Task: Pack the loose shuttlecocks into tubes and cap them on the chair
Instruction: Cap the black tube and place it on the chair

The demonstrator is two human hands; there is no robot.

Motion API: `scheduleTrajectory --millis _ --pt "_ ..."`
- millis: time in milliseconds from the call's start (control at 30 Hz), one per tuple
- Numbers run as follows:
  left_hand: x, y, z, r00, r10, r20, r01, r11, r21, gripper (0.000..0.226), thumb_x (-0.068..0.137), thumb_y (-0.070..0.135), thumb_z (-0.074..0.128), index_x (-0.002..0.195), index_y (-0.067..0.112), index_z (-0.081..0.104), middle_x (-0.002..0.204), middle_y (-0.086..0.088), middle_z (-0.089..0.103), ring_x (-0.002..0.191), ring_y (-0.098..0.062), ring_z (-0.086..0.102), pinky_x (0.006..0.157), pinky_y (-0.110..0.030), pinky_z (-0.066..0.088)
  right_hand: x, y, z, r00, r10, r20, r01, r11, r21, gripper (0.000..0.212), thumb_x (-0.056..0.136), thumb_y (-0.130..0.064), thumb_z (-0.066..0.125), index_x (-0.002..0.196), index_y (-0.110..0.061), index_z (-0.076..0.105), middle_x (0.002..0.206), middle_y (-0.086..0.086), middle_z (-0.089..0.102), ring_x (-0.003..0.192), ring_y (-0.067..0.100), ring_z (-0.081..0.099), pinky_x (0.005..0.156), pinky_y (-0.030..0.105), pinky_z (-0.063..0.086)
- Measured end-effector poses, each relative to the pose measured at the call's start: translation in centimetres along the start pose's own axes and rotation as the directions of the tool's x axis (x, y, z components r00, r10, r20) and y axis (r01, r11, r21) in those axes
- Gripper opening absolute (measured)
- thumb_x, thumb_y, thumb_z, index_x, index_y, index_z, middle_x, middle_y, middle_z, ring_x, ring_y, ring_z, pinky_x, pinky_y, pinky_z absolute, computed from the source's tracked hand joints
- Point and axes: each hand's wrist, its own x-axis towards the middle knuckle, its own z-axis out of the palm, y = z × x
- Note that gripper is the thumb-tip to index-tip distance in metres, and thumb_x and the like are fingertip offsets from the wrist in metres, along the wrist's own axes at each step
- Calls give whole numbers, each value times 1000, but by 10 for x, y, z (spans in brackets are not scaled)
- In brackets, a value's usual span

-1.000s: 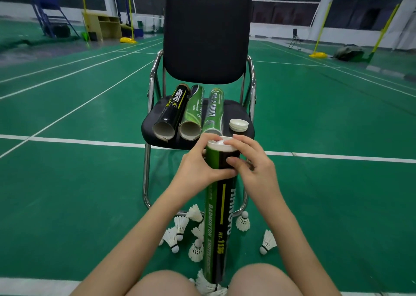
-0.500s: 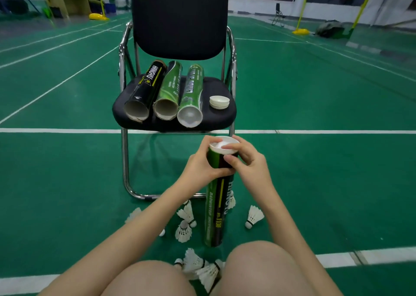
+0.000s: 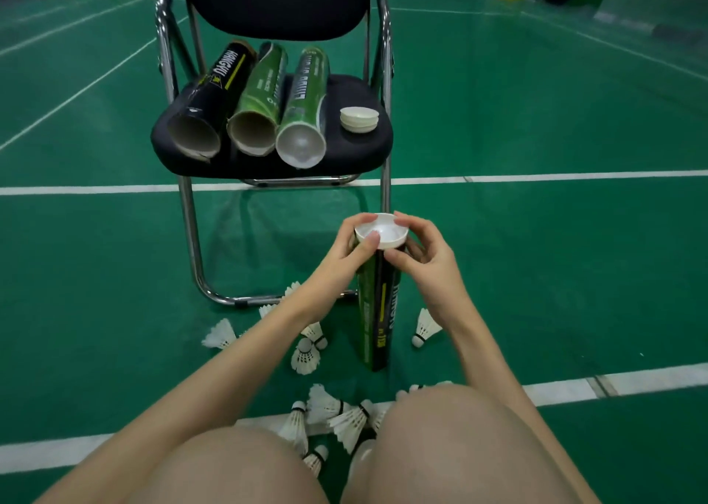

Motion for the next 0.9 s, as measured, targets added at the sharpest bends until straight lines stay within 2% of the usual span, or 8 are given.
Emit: scheduleTrajectory --millis 67,267,333,433,533,667,800,900 --pt "1 0 1 1000 6 5 -6 1000 0 35 98 32 41 131 24 38 80 15 47 66 11 52 65 -5 41 -2 1 -3 1000 3 0 -3 999 43 32 83 3 60 111 -14 56 125 -3 57 113 9 57 87 19 47" --pt "3 -1 8 999 34 19 -34 999 -8 34 99 20 41 132 17 36 85 8 49 61 11 53 59 -4 39 -1 5 -8 1000 6 -22 -4 997 76 26 85 -2 60 108 -13 56 122 -2 59 109 11 59 86 20 47" --pt "3 -1 9 999 40 23 -39 999 -14 34 98 20 44 131 21 38 103 1 55 72 10 55 66 -5 41 1 5 -9 999 23 -23 -21 996 89 30 82 0 62 108 -14 56 118 -6 60 106 9 59 85 20 47" --pt "7 -5 10 998 50 31 -49 998 -28 31 96 20 48 126 27 42 129 -6 52 103 -2 56 83 -12 43 1 7 -10 999 19 -46 -15 996 82 33 77 -2 60 108 -13 55 113 -11 63 102 7 60 85 20 47" --pt "9 -7 11 997 70 30 -69 997 -24 32 95 24 50 125 33 43 134 -5 49 115 -7 52 91 -16 42 -1 6 -12 999 14 -38 -12 999 49 34 83 2 59 113 -14 55 110 -8 65 103 7 60 85 21 47" --pt "9 -8 8 997 76 24 -76 997 11 42 93 29 52 131 40 37 137 3 46 125 -7 46 102 -19 38 -1 3 -14 999 48 -17 -49 991 -128 47 76 -18 62 121 -30 54 120 -2 61 112 10 56 93 24 47" --pt "8 -8 5 997 71 33 -71 997 15 41 89 35 56 126 47 40 137 8 45 125 -4 45 105 -25 37 -3 0 -12 1000 26 -15 -29 970 -242 47 79 -21 65 124 -28 52 128 -7 54 116 2 51 95 17 43" --pt "7 -8 2 998 51 36 -52 998 18 45 87 41 60 127 45 40 136 6 46 123 -4 47 101 -22 40 -3 -4 -11 1000 17 -12 -20 955 -296 42 84 -17 65 122 -29 52 128 -9 51 114 -3 50 94 15 43"
